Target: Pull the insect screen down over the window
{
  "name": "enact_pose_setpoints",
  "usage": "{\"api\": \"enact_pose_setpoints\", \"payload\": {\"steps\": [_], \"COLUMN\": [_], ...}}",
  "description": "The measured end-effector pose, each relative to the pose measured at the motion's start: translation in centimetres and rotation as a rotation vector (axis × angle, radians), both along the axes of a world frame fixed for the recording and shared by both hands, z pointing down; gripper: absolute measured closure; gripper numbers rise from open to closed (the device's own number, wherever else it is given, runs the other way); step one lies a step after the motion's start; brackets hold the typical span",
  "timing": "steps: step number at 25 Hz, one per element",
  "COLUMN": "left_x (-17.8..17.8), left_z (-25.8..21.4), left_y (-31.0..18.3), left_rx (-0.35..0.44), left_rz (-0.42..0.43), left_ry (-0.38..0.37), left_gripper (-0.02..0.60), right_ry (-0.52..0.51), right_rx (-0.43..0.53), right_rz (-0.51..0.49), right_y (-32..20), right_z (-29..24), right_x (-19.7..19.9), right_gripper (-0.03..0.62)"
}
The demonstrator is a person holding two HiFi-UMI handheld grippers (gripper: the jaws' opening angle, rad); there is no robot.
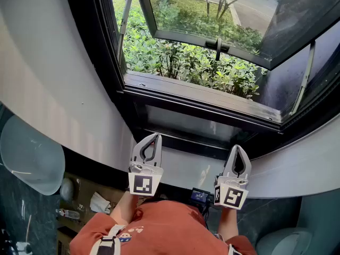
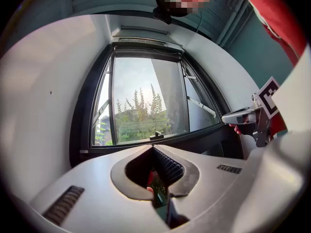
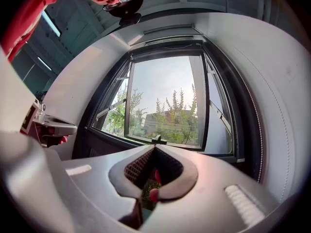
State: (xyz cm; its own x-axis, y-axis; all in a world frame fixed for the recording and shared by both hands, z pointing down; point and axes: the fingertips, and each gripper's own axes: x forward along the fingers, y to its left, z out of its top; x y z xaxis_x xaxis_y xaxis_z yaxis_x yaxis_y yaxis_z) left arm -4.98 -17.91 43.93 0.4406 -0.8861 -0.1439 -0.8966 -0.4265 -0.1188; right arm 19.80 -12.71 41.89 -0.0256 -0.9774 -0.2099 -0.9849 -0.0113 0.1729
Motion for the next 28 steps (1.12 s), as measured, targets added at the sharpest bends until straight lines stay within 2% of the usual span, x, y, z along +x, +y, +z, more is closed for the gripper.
{"api": "enact_pose_setpoints", "payload": {"steps": [4,12,16,19,28], "left_x": [0.1,0.3,1.2,1.2,1.4], "left_z": [0.1,0.2,0.3,0.5,0.4], "left_y": [0.0,0.1,0.3,0.3,0.4], "left_rx": [0.009,0.006,0.001,0.014,0.014], "left_rz": [0.003,0.005,0.057,0.041,0.042], "left_ry": [-0.021,-0.013,-0.019,-0.053,-0.048], "left_gripper": [0.575,0.575,0.574,0.574,0.574], "right_ry": [0.000,-0.003,0.004,0.026,0.029], "right_rx": [-0.002,0.006,0.007,0.009,0.014], "right_rz": [-0.004,-0.014,-0.037,-0.039,-0.034], "right_y": [0.0,0.2,0.2,0.2,0.2], "right_z": [0.1,0.2,0.3,0.4,0.3], "right_x": [-0.1,-0.3,-0.8,-1.3,-1.3], "right_gripper": [0.585,0.585,0.585,0.583,0.585]}}
